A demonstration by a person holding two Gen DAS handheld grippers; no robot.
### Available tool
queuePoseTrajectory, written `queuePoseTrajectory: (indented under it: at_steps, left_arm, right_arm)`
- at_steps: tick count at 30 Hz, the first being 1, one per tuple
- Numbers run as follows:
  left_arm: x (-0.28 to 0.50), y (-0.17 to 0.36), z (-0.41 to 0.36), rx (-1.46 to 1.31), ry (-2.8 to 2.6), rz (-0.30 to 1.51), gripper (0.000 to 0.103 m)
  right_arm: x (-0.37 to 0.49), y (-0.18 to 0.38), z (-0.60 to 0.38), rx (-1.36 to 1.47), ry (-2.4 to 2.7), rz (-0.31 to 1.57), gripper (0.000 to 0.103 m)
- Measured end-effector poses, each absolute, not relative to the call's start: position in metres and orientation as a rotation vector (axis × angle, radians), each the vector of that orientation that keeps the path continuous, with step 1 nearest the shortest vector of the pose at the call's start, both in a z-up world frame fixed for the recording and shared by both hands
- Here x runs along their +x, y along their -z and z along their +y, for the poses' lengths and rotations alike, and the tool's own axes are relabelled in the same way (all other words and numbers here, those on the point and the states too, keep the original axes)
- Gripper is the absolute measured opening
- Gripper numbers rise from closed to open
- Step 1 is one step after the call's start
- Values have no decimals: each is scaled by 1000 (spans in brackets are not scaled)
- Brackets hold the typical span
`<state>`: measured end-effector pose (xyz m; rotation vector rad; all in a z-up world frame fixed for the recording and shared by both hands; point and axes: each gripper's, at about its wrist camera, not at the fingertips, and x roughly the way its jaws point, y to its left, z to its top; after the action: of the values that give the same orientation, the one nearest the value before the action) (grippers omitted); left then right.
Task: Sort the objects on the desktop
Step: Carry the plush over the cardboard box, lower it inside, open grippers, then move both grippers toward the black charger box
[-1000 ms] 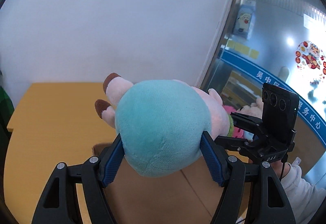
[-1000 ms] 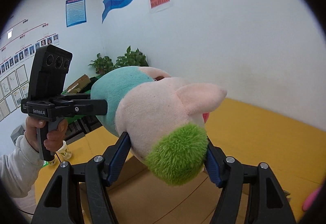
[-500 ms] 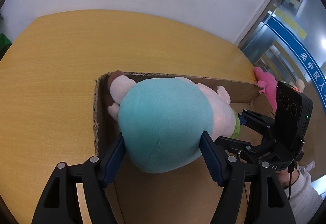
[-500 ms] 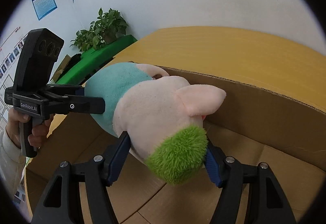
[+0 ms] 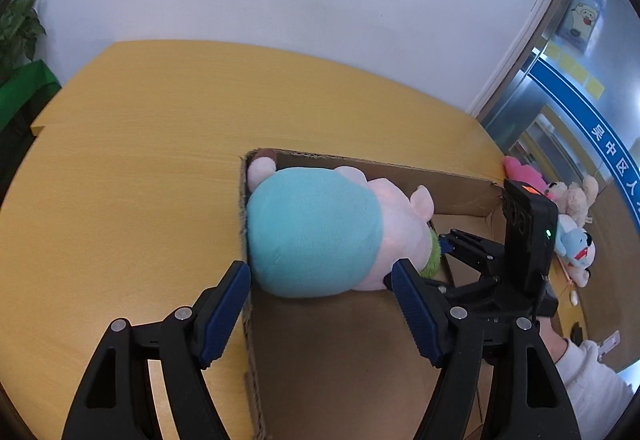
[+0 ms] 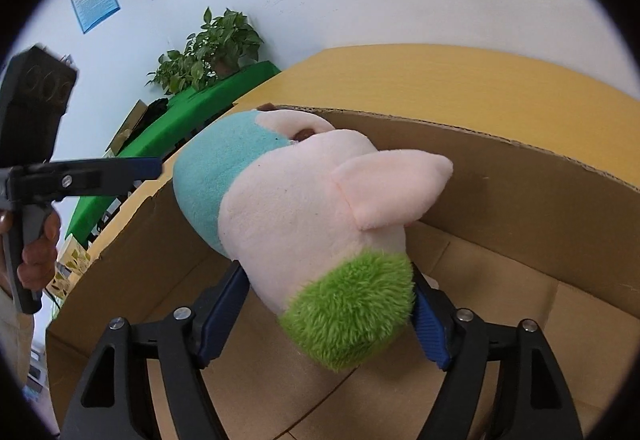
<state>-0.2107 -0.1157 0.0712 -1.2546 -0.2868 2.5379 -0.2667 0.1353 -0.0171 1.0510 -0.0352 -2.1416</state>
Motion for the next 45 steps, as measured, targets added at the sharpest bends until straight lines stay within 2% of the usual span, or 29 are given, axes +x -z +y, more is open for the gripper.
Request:
queuePoseTrajectory:
  at_steps: [3,7,11,13,17,22,32,37,41,45]
  left_arm:
    - [-189,-83,-120,-1218,-2589,-232,72]
    - [-155,-107,-121,-1113,-2672,-152,73]
    - [-118,-136,-115,-961,-2745,-114,85]
    - [-98,-148,-105,-890,-2787,-57,87]
    - [-57,-166,-80,-788,-2813,-2,95]
    - [-7,-180,-53,-675,-2811,39,103]
    - [62,-191,-25,-641,-2803,77,102]
    - [92,-195,-28,-691,-2764,-9,102]
    - [119,-183,-36,-747,-2756,-15,102]
    - [147,-147,-41,-861,-2694,8,102]
  right_arm:
    - [-266,13,143,1090,2167,-61,78]
    - [-243,-23,162,1061,2272,-54,78]
    - [-194,-82,180,960,2407,-8,80]
    - [-164,-108,193,907,2485,8,83]
    - [-100,-137,218,816,2635,23,85]
    - [-40,-139,239,802,2770,87,86]
    - [37,-129,251,801,2754,75,86]
    - [67,-129,255,795,2735,94,86]
    - [96,-123,263,799,2703,116,86]
    - [126,-109,279,810,2636,86,86]
